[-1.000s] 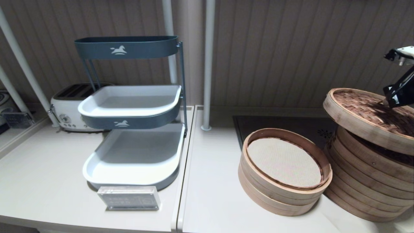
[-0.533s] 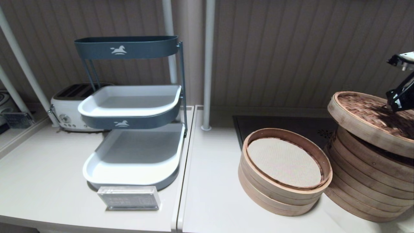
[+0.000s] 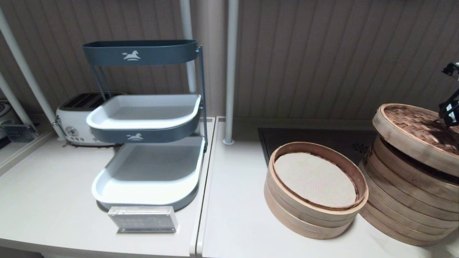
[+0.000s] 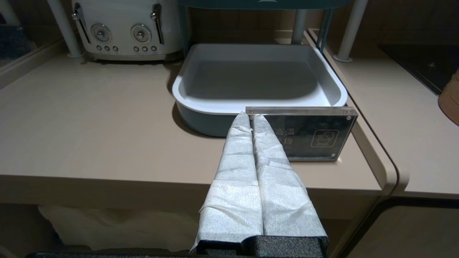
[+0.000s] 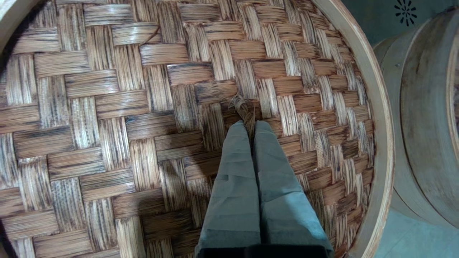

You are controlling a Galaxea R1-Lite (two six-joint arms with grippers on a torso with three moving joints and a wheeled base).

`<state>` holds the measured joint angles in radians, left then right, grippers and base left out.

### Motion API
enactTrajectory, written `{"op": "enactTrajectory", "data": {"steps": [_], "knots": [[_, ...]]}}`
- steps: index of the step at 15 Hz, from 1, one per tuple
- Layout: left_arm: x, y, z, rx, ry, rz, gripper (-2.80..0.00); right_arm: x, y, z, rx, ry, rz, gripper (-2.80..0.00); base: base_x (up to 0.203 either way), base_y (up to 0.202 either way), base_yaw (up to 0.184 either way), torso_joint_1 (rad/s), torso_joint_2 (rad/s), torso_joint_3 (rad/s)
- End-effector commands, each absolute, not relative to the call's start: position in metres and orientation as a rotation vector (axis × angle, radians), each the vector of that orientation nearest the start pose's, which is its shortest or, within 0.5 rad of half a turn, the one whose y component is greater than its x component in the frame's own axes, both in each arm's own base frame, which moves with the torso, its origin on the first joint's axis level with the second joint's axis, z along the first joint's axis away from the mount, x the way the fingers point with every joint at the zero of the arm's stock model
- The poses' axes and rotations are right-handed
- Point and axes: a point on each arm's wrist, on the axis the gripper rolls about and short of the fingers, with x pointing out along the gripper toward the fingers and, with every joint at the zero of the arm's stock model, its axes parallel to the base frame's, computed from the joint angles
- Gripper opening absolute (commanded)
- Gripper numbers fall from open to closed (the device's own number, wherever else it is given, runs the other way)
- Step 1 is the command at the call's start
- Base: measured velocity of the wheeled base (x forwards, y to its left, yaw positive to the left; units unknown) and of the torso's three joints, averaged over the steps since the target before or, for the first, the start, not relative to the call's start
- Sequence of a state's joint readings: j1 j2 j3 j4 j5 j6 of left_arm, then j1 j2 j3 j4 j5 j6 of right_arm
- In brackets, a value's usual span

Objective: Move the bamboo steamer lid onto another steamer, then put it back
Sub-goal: Put the steamer

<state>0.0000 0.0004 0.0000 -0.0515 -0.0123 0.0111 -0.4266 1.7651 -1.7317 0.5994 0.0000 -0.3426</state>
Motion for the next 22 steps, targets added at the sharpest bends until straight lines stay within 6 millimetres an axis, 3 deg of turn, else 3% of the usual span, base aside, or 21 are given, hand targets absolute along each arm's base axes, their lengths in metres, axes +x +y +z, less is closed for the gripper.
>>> {"op": "enactTrajectory", "data": {"steps": [1,11,22], "knots": [[-0.021,0.000,0.073,0.011,-0.028,-0.012,-2.80,0.287,-0.136,0.303,-0.187,0.688,-0.308,-2.80,0.000,0.000,0.000,0.000,0.00,0.000],[-0.021,0.000,0.073,0.011,-0.028,-0.012,-2.80,0.288,-0.154,0.288,-0.165,0.726,-0.340,-2.80,0.000,0.000,0.000,0.000,0.00,0.000],[-0.021,0.000,0.073,0.011,-0.027,-0.012,-2.80,0.290,-0.153,0.279,-0.163,0.741,-0.331,-2.80,0.000,0.000,0.000,0.000,0.00,0.000]]}}
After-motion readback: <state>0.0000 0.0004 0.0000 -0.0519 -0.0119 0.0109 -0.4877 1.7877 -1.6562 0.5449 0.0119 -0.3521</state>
